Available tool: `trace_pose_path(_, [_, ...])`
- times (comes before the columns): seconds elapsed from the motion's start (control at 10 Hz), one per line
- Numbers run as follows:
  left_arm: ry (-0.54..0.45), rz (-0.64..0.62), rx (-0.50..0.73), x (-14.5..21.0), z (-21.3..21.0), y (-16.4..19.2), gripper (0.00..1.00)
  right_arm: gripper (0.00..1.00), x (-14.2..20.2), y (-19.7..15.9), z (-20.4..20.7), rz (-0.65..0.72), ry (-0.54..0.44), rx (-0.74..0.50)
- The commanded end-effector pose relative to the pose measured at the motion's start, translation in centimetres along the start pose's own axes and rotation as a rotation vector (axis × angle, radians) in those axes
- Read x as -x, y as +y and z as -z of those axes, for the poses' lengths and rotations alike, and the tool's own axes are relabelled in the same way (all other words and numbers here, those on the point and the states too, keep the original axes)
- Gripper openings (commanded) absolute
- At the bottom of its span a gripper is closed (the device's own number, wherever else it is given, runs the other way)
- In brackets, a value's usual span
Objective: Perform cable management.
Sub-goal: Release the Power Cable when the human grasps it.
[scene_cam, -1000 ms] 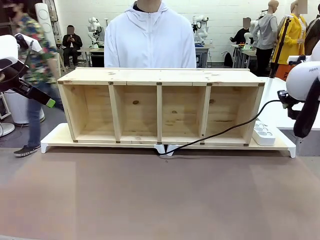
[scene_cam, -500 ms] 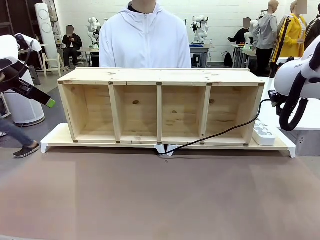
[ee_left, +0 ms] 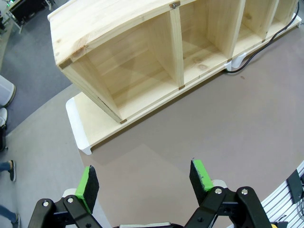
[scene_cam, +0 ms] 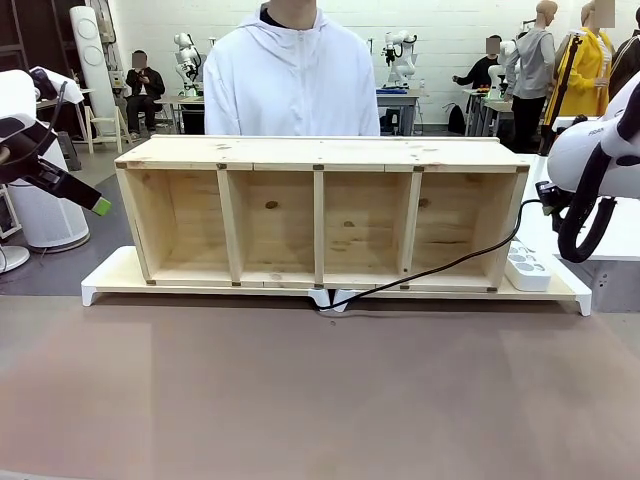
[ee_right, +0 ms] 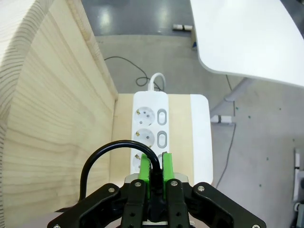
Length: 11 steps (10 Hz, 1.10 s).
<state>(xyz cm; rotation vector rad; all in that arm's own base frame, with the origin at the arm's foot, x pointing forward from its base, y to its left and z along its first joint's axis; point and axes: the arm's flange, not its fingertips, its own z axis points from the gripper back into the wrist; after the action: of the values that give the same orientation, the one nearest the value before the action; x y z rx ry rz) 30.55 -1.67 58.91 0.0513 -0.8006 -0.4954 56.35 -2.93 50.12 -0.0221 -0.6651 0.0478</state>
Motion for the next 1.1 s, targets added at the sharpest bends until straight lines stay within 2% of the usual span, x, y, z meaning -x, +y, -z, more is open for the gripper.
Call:
trace_pose_path(0.0, [0.001,-0.005,0.003,0.03,0.00,0.05,1.00,0.13,-0.11,-0.01,-0.13,0.004,-0.004,0.003])
trace_pose_path(1.0, [0.001,-0.005,0.003,0.03,0.00,0.05,1.00,0.13,-0.11,-0.01,-0.13,0.004,-0.004,0.003])
